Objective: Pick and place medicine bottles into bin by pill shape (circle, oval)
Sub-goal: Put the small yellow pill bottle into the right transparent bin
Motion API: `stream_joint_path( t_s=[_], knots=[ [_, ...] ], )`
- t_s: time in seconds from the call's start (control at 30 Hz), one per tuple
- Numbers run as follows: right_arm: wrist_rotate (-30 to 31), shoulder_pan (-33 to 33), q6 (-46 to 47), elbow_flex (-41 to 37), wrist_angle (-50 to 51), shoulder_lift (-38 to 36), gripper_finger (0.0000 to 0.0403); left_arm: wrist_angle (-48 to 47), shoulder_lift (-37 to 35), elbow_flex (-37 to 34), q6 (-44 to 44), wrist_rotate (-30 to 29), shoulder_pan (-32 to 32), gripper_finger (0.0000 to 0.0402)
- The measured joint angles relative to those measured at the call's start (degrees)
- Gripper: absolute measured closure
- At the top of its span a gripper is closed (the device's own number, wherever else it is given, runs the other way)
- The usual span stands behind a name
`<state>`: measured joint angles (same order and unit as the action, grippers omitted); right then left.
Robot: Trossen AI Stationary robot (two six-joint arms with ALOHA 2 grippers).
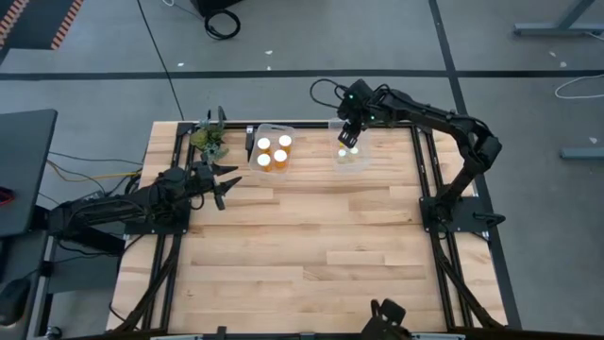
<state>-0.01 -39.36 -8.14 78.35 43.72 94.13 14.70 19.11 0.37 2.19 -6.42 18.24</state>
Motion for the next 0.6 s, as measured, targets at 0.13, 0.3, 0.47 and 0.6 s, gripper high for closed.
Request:
stream_joint_path(
  t_s=[0.13,0.3,0.47,0.6],
  knots=[
    [0.0,-0.9,0.0,0.0,0.0,0.0,0.0276,0.0,0.0,0.0,0.0,0.0,0.0,0.0230],
    [0.0,-1.9,0.0,0.0,0.0,0.0,0.0276,0.0,0.0,0.0,0.0,0.0,0.0,0.0230],
    [0.0,-2.8,0.0,-0.5,-0.8,0.0,0.0276,0.0,0.0,0.0,0.0,0.0,0.0,0.0230],
    [0.0,-3.9,0.0,-3.1,-1.7,0.0,0.0276,0.0,0.0,0.0,0.0,0.0,0.0,0.0230]
  ],
)
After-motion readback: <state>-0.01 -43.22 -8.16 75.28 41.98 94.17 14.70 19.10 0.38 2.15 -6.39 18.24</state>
